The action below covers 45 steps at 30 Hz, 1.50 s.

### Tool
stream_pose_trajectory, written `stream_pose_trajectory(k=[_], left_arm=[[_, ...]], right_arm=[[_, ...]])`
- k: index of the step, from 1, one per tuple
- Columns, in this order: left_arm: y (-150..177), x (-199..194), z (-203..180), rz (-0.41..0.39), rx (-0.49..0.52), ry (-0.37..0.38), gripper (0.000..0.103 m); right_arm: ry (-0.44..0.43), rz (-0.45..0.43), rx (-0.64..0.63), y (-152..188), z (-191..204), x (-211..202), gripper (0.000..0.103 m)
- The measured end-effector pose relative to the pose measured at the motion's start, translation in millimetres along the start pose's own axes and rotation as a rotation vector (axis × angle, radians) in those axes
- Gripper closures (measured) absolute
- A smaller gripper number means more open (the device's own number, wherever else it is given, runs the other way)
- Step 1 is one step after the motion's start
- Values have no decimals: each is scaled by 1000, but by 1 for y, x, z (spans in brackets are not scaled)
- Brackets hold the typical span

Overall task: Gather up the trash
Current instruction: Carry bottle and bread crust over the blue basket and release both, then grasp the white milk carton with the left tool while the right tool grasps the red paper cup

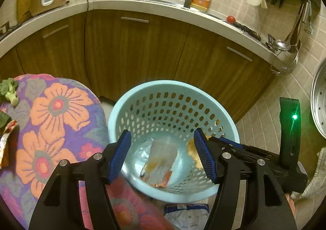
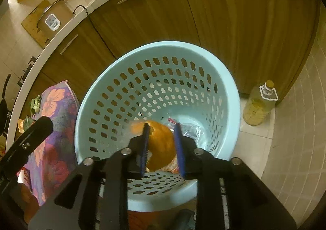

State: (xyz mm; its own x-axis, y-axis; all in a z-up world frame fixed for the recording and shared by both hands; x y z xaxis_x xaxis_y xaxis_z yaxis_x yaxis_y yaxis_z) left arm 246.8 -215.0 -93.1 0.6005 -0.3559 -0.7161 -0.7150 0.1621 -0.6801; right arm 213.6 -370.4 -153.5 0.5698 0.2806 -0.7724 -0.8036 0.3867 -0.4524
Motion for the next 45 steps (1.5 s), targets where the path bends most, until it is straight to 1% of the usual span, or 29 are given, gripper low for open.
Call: stream_pose_trajectory(k=[5, 14, 18, 21, 23, 25, 28, 30, 31, 32, 33, 36, 37, 38, 40, 42, 45], left_arm=[[-1, -16, 2, -31, -14, 11, 38], [3, -56, 11, -101, -24, -5, 38], [5, -82, 23, -149, -50, -28, 38], [8, -102, 31, -173, -70, -13, 38], [8, -118, 37, -201, -73, -27, 38], [9, -133, 43, -228, -75, -40, 35], [11, -159, 53, -278, -74, -76, 32], [13, -179, 62, -313, -76, -108, 29], [15, -187, 68, -327, -81, -121, 28], [17, -199, 76, -346, -91, -141, 26], [20, -209, 83, -362, -105, -164, 23], [30, -240, 113, -407, -160, -232, 21], [33, -249, 123, -417, -178, -257, 21], [38, -260, 136, -429, -198, -293, 21], [46, -276, 156, -441, -222, -350, 21], [59, -293, 181, -451, -254, -418, 20], [77, -314, 214, -452, -309, -485, 20]], right_arm=[[-8, -19, -19, -3, 7, -10, 76], [-44, -55, -59, -3, 30, -33, 76], [-67, -79, -97, -1, 51, -47, 76], [-87, -94, -126, 1, 67, -55, 76], [-102, -101, -147, 4, 81, -60, 76], [-118, -106, -167, 8, 94, -65, 76], [-145, -110, -203, 17, 118, -72, 76], [-163, -114, -238, 27, 137, -76, 69], [-170, -118, -259, 32, 147, -78, 59], [-180, -122, -284, 39, 159, -80, 55], [-190, -122, -303, 43, 167, -81, 55], [-238, -106, -373, 66, 203, -84, 55], [-248, -102, -388, 73, 212, -84, 52], [-257, -100, -406, 80, 221, -83, 46], [-275, -93, -451, 99, 244, -82, 41], [-294, -73, -494, 117, 263, -78, 41], [-321, -37, -548, 144, 291, -67, 40]])
Point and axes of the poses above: each gripper's, at about its wrist camera, not at the fingertips, and x roughly the way its jaws point, z to its left, y to its underside, the point moved 8 cm from there along x, roughly the way its jaws point, and after that the axes turned 3 degrees about x, right-handed, at the moved point
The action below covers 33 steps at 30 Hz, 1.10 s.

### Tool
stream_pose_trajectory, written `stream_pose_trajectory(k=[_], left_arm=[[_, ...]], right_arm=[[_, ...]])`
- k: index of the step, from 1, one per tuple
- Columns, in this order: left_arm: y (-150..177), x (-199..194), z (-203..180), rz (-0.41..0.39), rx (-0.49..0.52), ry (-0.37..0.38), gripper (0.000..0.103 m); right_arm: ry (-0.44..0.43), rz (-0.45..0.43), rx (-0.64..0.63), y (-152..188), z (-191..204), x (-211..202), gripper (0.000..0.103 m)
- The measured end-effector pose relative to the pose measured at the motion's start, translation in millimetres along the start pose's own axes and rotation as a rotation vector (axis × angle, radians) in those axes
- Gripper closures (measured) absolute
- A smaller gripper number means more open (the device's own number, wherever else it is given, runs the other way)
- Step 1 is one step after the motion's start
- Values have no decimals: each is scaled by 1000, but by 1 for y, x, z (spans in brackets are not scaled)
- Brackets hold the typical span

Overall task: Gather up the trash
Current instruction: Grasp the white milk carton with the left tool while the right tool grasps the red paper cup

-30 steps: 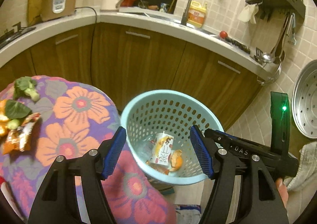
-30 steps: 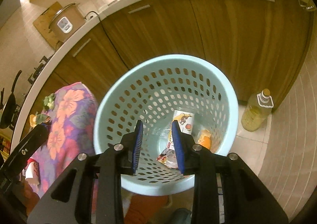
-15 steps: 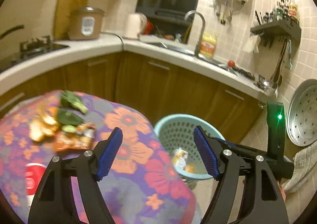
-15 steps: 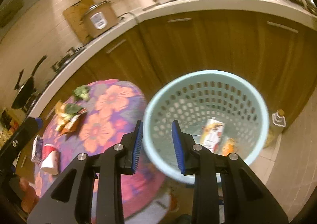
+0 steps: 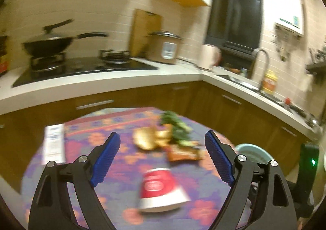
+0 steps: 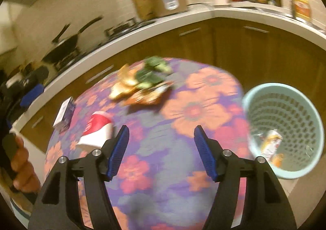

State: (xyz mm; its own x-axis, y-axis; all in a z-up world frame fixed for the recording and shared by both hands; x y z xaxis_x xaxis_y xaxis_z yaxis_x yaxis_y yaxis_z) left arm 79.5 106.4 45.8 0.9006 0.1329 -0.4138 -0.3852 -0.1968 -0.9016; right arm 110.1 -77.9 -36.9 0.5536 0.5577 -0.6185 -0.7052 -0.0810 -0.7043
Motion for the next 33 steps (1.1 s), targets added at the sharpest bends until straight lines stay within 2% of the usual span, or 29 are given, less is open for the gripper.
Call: stream_pose_trajectory(k=[4, 8, 12, 16, 22, 30, 33], left_arm=[[5, -2, 54, 14, -44, -102, 20], [13, -1, 99, 33, -77, -174, 20], [21, 4, 134, 51, -123, -216, 20], [29, 12, 164, 71, -160, -252, 20], [43, 34, 186, 123, -176, -273, 20], [55, 72, 194, 217, -107, -382, 20], [61, 80, 194, 236, -100, -409, 19]], right_arm=[[-51, 41, -38, 15, 39, 23, 32], [-87, 66, -65, 21, 66, 40, 31], [-102, 86, -63, 16, 81, 57, 31], [-78, 97, -61, 9, 85, 75, 31], [-89, 140, -40, 11, 83, 94, 31], [-149, 190, -5, 16, 84, 104, 31], [-201, 220, 6, 20, 87, 106, 31]])
Point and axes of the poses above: each gripper's, at about its wrist camera, not at the fingertips, and x roughly the way its jaws point, z to its left, y to its underside, the point moved 8 cm from there along x, roughly the way its jaws point, and after that the axes turned 3 degrees about x, right-handed, at the moved point
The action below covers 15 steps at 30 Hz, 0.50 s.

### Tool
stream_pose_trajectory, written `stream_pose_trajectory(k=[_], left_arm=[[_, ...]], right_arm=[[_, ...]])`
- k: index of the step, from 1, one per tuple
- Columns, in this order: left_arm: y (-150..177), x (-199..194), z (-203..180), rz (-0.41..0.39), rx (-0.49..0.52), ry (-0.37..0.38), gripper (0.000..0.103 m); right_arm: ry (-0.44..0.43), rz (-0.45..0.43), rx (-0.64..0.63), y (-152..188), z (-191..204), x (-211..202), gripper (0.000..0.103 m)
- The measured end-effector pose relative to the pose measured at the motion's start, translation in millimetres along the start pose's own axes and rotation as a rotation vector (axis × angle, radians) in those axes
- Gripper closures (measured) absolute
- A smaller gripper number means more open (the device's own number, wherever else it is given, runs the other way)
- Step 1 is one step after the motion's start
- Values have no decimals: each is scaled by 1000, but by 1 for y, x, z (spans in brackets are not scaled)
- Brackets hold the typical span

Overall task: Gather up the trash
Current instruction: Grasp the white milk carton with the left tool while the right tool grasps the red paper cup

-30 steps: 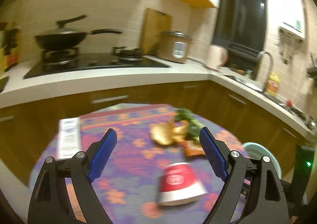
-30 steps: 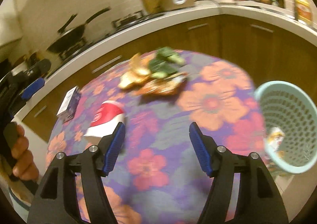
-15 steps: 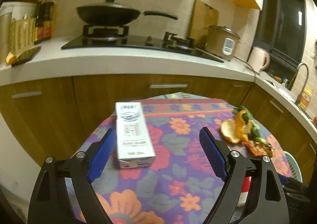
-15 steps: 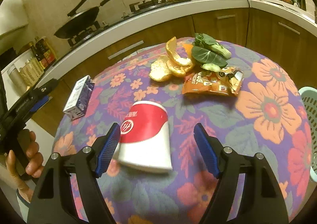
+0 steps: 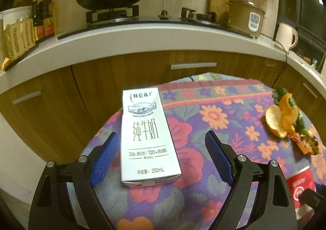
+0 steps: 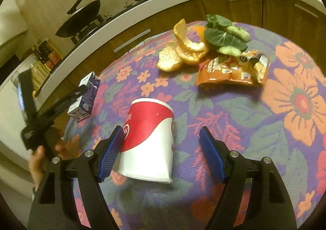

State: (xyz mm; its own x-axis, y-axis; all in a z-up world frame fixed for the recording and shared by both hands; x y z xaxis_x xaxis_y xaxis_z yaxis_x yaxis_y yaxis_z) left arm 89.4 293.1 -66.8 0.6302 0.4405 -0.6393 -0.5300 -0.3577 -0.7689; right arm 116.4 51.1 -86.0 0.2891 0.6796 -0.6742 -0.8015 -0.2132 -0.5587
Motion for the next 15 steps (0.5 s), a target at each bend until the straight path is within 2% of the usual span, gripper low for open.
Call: stream_pose_trajectory(k=[1, 8, 10, 13, 15], left_arm=[[1, 2, 0, 7, 8, -20, 19], [0, 3, 0, 14, 11, -27, 21], [1, 5, 0, 25, 10, -38, 27], [3, 10, 2, 49, -1, -32, 45], [4, 10, 2, 53, -12, -20, 46]], right_arm=[[-16, 13, -4, 1, 2, 2, 31], [-22, 27, -34, 3, 9, 5, 32], [-30, 38, -41, 4, 12, 6, 33], [-43, 46, -24, 4, 10, 7, 33], [-56, 48, -13, 4, 9, 8, 33]])
Point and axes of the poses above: each gripper's, at about its wrist camera, not at the fingertips, and x roughly the way its jaws point, z to its left, y to its underside, the point moved 8 cm from there along x, roughly the way its jaws point, and after that the axes turned 3 degrees about x, right-handed, at the moved point
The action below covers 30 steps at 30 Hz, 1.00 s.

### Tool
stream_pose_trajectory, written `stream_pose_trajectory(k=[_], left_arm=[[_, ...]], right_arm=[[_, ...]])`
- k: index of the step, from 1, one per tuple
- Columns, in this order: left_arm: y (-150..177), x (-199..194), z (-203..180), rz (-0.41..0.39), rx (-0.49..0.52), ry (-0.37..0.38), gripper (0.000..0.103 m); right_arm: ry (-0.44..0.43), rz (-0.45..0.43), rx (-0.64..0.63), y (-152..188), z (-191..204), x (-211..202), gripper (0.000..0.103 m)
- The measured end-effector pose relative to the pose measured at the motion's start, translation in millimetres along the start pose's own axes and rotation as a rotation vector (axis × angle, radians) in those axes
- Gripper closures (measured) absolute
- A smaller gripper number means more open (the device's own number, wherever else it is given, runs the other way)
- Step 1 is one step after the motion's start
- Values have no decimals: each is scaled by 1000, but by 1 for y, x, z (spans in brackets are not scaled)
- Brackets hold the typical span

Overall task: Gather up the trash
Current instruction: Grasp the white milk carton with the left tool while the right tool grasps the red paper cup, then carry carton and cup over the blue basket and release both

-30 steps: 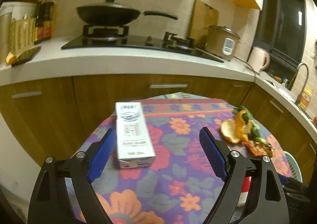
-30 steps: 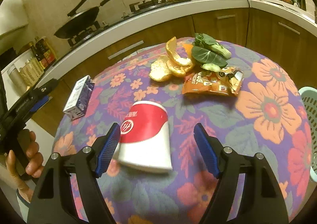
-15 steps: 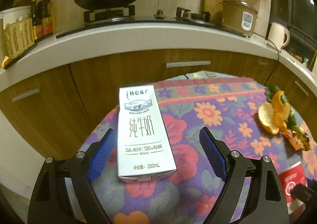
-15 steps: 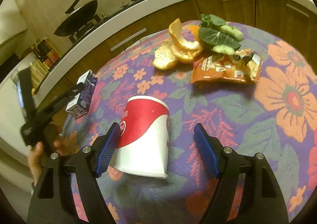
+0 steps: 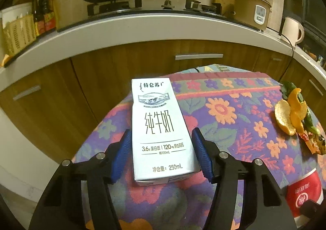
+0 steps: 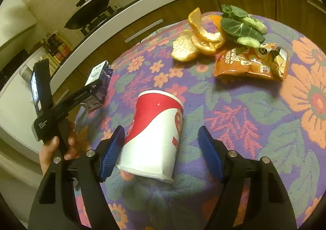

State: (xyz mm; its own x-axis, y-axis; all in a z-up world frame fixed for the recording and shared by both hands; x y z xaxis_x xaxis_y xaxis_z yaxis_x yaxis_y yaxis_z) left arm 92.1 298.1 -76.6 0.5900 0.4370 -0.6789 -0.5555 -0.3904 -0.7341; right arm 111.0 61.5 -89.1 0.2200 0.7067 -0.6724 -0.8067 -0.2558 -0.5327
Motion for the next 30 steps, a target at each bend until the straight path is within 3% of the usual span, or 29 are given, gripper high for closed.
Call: stream_pose_trajectory(k=[3, 4, 5, 13, 18, 30], left_arm=[[0, -2, -2, -11, 6, 6, 47], [0, -4, -4, -19, 14, 9, 47], [-1, -6, -5, -29, 21, 12, 48], [-2, -33, -35, -122, 101, 85, 48], [0, -63, -69, -176, 156, 150, 48], [14, -123, -186, -195, 163, 461, 48]], right_arm=[[3, 1, -7, 1, 1, 0, 33], [-5, 0, -13, 1, 3, -1, 38], [-39, 4, -22, 2, 7, -1, 51], [33, -100, -124, 2, 21, -18, 57], [42, -196, -98, -3, 11, -42, 58], [217, -413, -73, -14, -58, -153, 58]])
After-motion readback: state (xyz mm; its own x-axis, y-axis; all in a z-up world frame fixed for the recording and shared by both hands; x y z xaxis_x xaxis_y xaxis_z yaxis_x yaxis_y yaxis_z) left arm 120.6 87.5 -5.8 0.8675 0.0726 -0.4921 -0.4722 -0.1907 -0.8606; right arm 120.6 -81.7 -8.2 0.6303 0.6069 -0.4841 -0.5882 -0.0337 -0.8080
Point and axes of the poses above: each gripper's, at about its wrist camera, not at the fingertips, and x roughly the way its jaws point, z to its left, y to its underside, the point moved 8 cm from there along x, roughly the way its jaws point, and after that the axes turned 3 degrees about x, right-handed, at the moved point
